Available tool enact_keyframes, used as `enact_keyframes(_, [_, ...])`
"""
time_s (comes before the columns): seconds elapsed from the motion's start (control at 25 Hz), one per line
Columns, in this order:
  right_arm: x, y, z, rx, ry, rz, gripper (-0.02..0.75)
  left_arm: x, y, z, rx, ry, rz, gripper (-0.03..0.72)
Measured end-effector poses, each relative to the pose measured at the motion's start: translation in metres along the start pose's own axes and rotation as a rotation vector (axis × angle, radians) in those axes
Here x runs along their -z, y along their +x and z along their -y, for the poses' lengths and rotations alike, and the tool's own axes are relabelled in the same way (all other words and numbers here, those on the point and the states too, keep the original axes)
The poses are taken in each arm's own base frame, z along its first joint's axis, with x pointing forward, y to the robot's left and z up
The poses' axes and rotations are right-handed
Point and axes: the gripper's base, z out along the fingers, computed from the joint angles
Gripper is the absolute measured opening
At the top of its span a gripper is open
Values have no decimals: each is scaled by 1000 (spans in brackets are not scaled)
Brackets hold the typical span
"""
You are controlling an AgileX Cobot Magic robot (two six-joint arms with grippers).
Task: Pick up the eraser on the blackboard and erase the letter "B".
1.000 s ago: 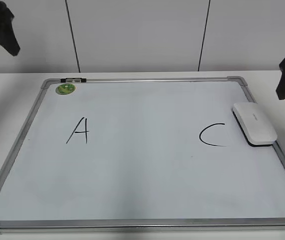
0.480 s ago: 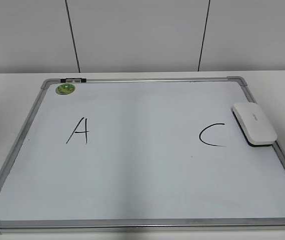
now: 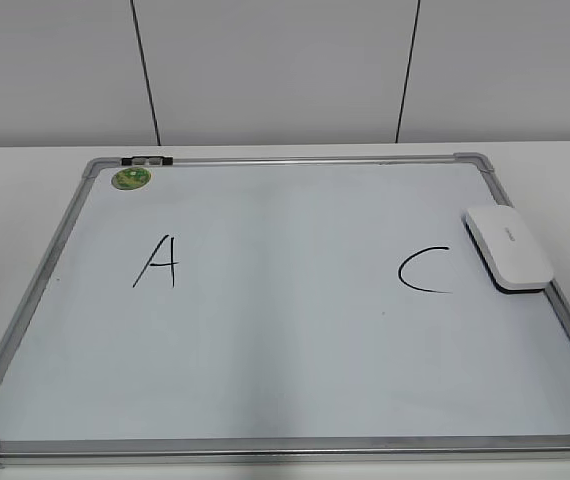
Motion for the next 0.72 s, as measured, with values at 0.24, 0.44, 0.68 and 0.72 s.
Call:
enact_keyframes(0.24, [-6, 67, -8, -11, 4, 34, 594, 1, 33, 2, -9, 9, 11, 493])
enact_keyframes(0.44, [-5, 99, -9, -12, 49, 88, 594, -8, 61, -2, -10, -17, 2, 493])
enact_keyframes(0.68, [-7, 121, -8, -26, 89, 115, 594, -31, 97, -9, -4, -40, -29, 493])
enact_keyframes(0.72, [-9, 123, -8, -28, 89, 113, 594, -34, 102, -10, -6, -46, -22, 493])
